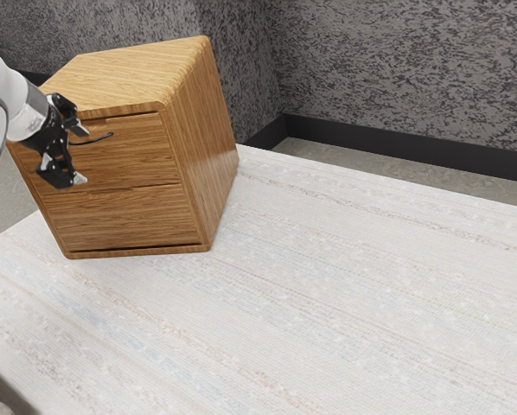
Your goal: Pull the drawer handle with one arm to open the drawer
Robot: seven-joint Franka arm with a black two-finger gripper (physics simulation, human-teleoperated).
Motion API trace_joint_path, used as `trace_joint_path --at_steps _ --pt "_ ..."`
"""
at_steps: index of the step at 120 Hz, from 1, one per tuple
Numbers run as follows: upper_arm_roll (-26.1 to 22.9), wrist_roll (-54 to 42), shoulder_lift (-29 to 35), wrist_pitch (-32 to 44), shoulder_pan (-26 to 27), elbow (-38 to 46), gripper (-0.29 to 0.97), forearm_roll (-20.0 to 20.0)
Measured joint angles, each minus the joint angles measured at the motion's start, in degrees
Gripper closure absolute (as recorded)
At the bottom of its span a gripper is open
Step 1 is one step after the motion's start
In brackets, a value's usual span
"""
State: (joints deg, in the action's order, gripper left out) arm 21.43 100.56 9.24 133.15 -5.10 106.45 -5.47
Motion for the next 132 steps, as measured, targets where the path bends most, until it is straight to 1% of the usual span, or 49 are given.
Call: trace_joint_path --at_steps 20,57,76,98,121,132 --pt "0.9 0.6 -0.8 0.1 -0.1 -0.8 0.00 0.3" --pt "0.9 1.3 -3.5 0.2 0.0 -1.9 0.00 0.5" --pt "0.9 1.6 -3.7 0.4 0.4 -1.8 0.00 0.8" --pt "0.9 2.0 -2.6 0.8 0.6 0.5 0.00 1.0" --pt "0.2 2.5 1.6 0.3 0.7 3.6 0.00 1.2" --pt "0.1 2.7 4.2 -0.3 0.4 6.0 0.00 0.6"
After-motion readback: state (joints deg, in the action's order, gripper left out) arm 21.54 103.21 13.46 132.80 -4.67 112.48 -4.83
